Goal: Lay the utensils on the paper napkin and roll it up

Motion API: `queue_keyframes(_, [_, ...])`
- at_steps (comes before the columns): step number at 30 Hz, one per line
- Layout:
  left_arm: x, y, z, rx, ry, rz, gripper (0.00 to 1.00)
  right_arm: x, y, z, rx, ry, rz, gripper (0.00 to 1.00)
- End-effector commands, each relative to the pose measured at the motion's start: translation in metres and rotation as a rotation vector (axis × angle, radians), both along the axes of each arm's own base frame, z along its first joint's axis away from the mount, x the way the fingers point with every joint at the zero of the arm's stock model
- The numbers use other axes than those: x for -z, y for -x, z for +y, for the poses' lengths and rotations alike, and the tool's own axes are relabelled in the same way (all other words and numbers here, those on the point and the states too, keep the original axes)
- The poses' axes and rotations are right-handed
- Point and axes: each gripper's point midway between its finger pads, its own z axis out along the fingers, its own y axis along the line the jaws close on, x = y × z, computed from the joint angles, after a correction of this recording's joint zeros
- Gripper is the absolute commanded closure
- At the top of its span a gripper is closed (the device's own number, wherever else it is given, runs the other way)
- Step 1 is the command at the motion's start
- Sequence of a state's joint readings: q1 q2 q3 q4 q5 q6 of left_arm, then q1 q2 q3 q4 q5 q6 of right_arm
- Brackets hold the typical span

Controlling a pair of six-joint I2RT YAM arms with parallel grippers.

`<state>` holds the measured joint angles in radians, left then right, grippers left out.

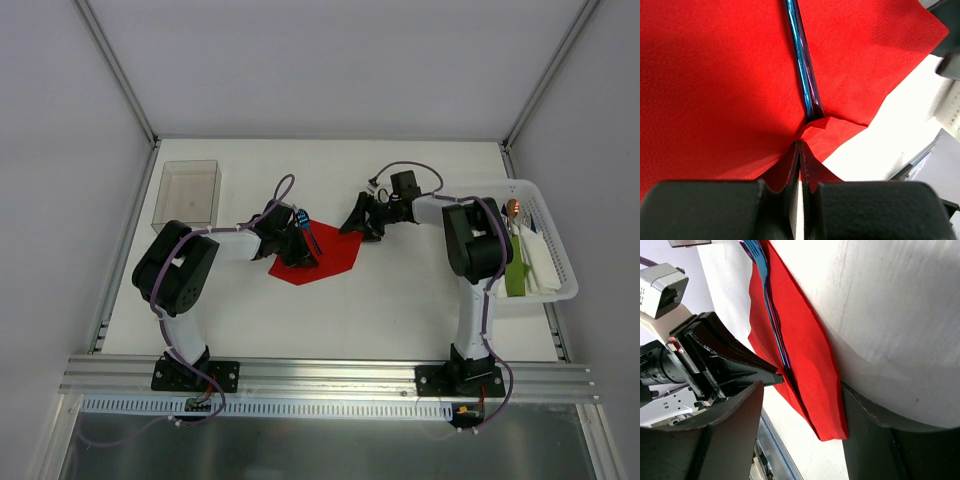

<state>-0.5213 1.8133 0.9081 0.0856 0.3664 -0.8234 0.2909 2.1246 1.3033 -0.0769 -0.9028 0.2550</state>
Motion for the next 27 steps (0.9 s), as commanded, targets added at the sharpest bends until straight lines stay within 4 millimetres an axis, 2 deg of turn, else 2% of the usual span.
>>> queue_keyframes(1, [0.029,0.01,0.021,-0.024,-0.096,0.064,1.0,0.015,0.003,-0.001,0.005,0.022,0.012,0.38])
queue_keyframes(3, [0.03,0.01,0.021,-0.023,-0.095,0.066,1.0,0.012,0.011,-0.002,-0.012,0.036,0.013,0.43])
queue_keyframes(7, [0.029,0.01,0.022,-0.028,-0.096,0.066,1.0,0.01,0.033,-0.01,-0.048,0.089,0.036,0.45])
queue_keyframes(12, [0.029,0.009,0.021,-0.027,-0.094,0.064,1.0,0.003,0.036,-0.009,-0.067,0.129,0.025,0.5])
queue_keyframes(17, [0.026,0.008,0.02,-0.026,-0.09,0.059,1.0,-0.014,0.036,0.004,-0.077,0.126,0.004,0.63])
queue_keyframes(20, [0.026,0.006,0.02,-0.026,-0.09,0.057,1.0,-0.021,0.034,0.012,-0.085,0.13,-0.009,0.77])
queue_keyframes(27, [0.029,0.009,0.021,-0.024,-0.095,0.062,1.0,-0.03,0.04,0.028,-0.104,0.135,-0.001,0.92])
